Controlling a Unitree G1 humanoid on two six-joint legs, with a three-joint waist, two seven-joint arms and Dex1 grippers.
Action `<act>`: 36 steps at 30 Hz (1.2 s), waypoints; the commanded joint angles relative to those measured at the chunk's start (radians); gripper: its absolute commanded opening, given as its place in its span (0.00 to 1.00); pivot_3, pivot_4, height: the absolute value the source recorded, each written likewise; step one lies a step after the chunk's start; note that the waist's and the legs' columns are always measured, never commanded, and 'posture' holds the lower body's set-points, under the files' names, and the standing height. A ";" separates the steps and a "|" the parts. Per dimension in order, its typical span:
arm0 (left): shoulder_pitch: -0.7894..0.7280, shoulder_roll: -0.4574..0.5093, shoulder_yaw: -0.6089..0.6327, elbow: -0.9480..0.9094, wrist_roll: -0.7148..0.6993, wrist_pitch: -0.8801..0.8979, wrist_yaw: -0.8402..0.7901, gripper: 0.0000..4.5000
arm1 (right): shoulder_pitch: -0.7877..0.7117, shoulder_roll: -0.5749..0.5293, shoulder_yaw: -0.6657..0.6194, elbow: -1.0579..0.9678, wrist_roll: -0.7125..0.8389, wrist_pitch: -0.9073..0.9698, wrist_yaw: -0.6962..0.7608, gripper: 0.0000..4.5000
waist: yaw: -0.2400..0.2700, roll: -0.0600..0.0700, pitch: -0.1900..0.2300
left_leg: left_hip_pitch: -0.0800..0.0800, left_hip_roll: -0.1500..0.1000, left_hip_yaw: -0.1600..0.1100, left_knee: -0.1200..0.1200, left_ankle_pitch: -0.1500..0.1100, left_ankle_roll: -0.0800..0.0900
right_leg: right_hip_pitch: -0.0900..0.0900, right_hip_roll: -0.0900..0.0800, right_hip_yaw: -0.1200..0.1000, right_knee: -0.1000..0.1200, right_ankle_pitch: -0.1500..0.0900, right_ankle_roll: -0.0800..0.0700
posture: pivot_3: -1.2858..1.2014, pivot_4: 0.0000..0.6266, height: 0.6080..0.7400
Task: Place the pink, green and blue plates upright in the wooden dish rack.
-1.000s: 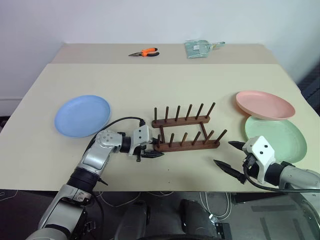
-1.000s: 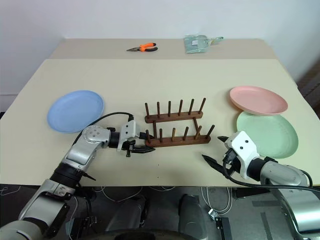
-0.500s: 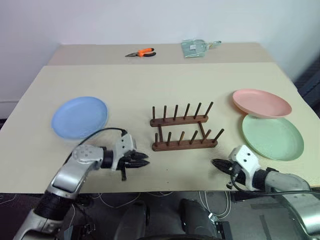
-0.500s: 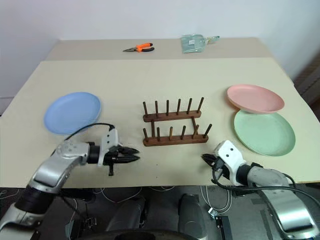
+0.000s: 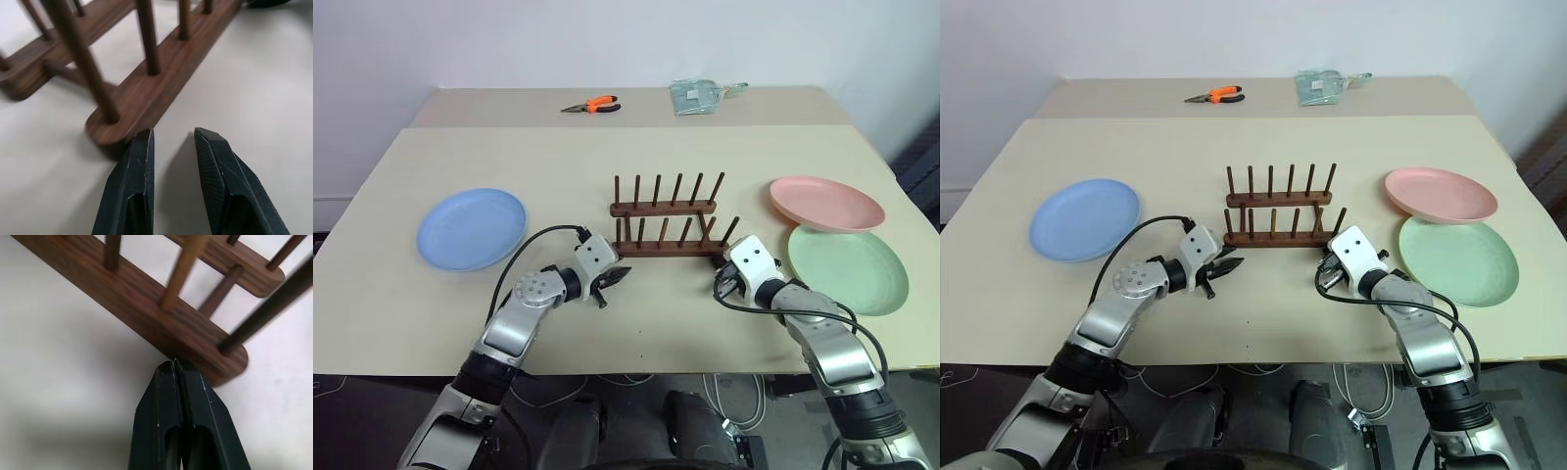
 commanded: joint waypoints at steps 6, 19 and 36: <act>0.024 0.051 0.050 0.007 0.006 -0.019 0.000 0.27 | 0.062 -0.200 -0.201 -0.196 0.048 -0.053 0.141 0.74 | 0.001 0.002 0.000 | -0.001 0.000 0.000 0.000 0.000 0.000 | 0.000 0.000 0.000 0.000 0.000 0.000 | 0.52 0.24 1.00; 0.068 0.040 0.044 -0.271 -0.219 0.094 -0.203 0.27 | -0.090 -0.510 -0.116 0.365 -0.327 -0.459 0.051 0.95 | -0.001 0.002 0.002 | -0.002 0.000 0.004 0.000 0.000 0.000 | 0.000 -0.001 0.000 -0.003 -0.002 -0.002 | 0.52 0.24 1.00; 0.120 0.078 0.077 -0.318 -0.222 0.113 -0.162 0.27 | -0.205 -0.363 -0.288 0.202 0.007 -0.409 0.052 0.01 | -0.006 0.004 0.003 | -0.002 0.000 0.003 0.000 0.000 0.000 | 0.000 -0.001 0.003 -0.003 0.000 -0.006 | 0.52 0.24 1.00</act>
